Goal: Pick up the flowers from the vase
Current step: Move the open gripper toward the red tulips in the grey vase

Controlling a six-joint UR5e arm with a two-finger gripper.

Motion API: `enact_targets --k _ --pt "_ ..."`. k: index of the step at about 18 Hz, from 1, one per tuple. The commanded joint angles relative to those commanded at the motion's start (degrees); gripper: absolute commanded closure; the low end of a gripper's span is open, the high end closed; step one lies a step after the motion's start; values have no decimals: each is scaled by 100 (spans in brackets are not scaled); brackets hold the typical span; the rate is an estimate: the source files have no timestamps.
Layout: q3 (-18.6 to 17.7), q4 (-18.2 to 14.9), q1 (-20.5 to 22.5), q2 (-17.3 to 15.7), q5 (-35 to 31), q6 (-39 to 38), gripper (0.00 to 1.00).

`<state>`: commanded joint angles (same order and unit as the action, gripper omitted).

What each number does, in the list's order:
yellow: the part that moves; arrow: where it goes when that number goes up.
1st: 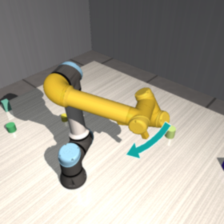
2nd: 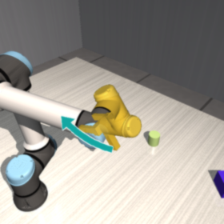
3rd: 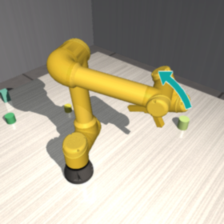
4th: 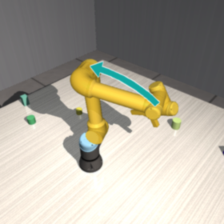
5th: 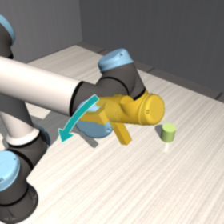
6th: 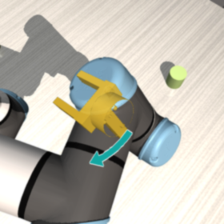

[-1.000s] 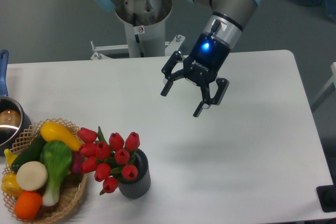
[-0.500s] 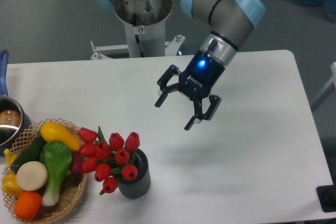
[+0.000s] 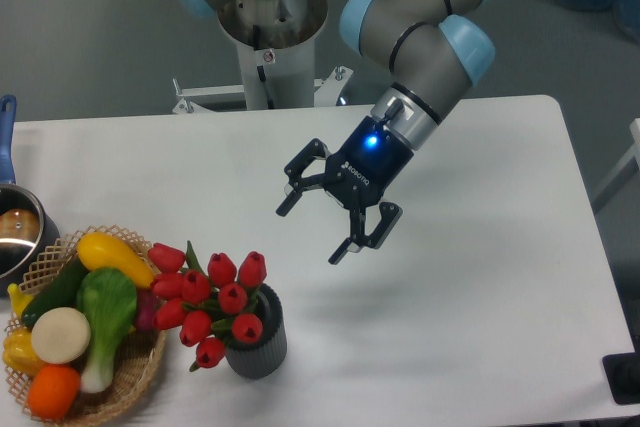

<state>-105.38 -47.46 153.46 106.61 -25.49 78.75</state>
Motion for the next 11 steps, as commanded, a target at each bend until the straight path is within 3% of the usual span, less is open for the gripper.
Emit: enact_targets --k 11 --pt "501 26 -264 580 220 52 0"
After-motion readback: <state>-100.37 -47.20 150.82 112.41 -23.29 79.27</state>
